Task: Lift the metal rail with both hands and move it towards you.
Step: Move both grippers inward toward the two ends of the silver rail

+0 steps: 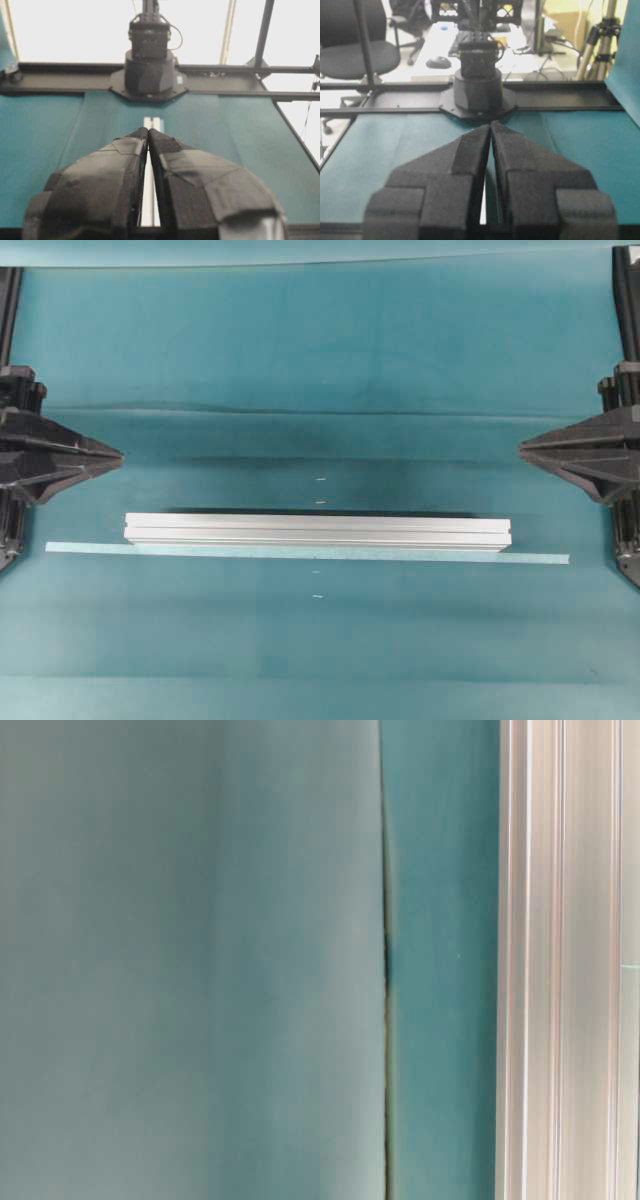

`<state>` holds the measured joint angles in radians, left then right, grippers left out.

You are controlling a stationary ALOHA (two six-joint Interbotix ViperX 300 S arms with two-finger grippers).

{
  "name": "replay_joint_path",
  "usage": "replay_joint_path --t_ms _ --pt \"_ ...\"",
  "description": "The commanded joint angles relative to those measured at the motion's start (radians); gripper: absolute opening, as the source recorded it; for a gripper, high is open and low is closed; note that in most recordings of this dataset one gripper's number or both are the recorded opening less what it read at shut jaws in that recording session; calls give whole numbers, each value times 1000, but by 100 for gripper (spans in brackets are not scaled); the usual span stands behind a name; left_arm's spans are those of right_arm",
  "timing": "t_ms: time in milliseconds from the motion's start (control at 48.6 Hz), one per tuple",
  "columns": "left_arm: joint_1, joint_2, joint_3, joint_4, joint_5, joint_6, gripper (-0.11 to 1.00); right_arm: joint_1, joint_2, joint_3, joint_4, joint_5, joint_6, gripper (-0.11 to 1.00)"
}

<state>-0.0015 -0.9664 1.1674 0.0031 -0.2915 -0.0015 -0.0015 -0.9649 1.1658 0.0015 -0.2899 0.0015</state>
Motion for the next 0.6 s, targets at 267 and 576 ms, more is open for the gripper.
replay_joint_path --t_ms 267,576 --pt "9 155 -127 9 109 -66 -6 -8 80 -74 66 64 51 -1" --pt "32 250 -307 14 517 -60 -6 -95 178 -264 66 549 141 -1"
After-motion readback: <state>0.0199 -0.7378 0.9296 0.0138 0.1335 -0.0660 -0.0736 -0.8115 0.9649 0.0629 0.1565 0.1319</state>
